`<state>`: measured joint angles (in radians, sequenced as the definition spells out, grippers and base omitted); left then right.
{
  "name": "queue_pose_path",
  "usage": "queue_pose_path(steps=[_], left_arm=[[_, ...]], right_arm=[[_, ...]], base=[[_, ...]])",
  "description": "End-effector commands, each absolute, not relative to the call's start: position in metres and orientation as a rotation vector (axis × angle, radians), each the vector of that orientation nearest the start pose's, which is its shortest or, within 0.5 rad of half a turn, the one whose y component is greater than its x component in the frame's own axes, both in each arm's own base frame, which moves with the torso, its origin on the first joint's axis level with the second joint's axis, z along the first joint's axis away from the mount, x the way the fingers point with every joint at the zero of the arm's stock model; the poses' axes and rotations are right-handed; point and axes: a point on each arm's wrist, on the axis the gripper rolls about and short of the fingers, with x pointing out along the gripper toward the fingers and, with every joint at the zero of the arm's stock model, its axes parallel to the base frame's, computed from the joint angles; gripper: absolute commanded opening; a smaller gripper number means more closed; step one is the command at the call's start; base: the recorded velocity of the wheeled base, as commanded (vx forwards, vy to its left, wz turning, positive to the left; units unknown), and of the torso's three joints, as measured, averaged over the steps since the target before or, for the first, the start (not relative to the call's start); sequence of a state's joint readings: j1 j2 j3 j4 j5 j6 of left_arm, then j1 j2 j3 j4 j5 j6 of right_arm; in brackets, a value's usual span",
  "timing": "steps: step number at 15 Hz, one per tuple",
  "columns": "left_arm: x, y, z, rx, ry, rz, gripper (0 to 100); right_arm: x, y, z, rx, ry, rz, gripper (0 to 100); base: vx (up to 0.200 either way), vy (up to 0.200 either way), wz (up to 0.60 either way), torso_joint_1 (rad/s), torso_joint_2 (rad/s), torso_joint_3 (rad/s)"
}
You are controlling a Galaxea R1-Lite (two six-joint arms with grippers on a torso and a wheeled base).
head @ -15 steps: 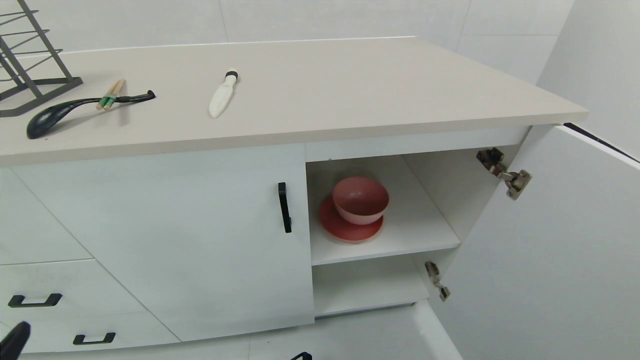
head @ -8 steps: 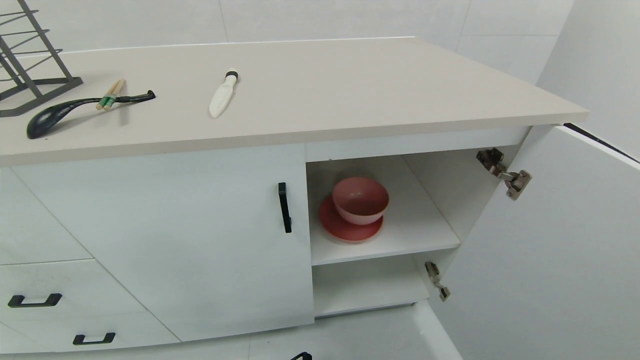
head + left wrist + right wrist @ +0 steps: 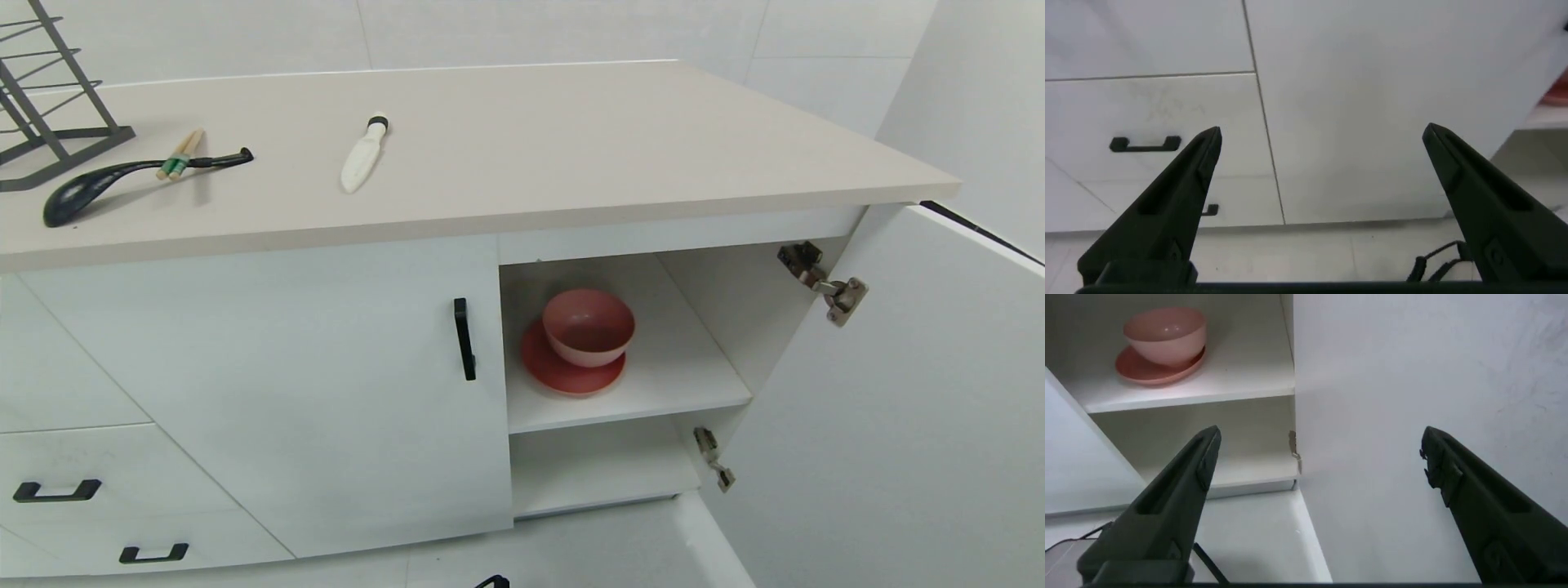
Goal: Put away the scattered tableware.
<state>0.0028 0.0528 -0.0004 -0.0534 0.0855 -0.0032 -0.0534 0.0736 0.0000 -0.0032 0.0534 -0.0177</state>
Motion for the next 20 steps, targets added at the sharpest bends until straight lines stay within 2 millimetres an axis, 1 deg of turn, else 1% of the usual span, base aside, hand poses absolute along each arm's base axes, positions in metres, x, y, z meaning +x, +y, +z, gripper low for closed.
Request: queue_pose_path(steps=[1,2,3,12,14,20], left_arm=[[-0.0228,0.0008,0.0787,-0.02,-0.03,0.046,100],[-0.0229,-0.0002,0.0743,0.001,0.018,-0.005,100],[-0.0227,-0.0004,0.0752,0.012,0.004,-0.017,100],[-0.0227,-0.0004,0.0752,0.001,0.005,-0.017,100],[-0.0227,-0.0004,0.0754,0.002,0.003,-0.015,100],[-0.0227,-0.0004,0.0752,0.0,0.005,-0.015,100]], right_arm=[[-0.0165,0.0021,0.0774,-0.011,0.078,0.001,100],[-0.0165,0.0021,0.0774,-0.011,0.078,0.001,100],[-0.0165,0.0021,0.0774,-0.011,0.078,0.001,100],[-0.0165,0.0021,0.0774,-0.01,0.078,0.001,100],[-0.0165,0.0021,0.0774,-0.011,0.078,0.001,100],[-0.0165,0.0021,0.0774,-0.011,0.078,0.001,100]], base=[[0.0,0.0,0.0,0.0,0.0,0.0],[0.0,0.0,0.0,0.0,0.0,0.0],[0.0,0.0,0.0,0.0,0.0,0.0],[-0.2,0.0,0.0,0.002,0.0,0.001],[-0.2,-0.2,0.0,0.002,0.0,0.002],[-0.2,0.0,0.0,0.004,0.0,0.002]])
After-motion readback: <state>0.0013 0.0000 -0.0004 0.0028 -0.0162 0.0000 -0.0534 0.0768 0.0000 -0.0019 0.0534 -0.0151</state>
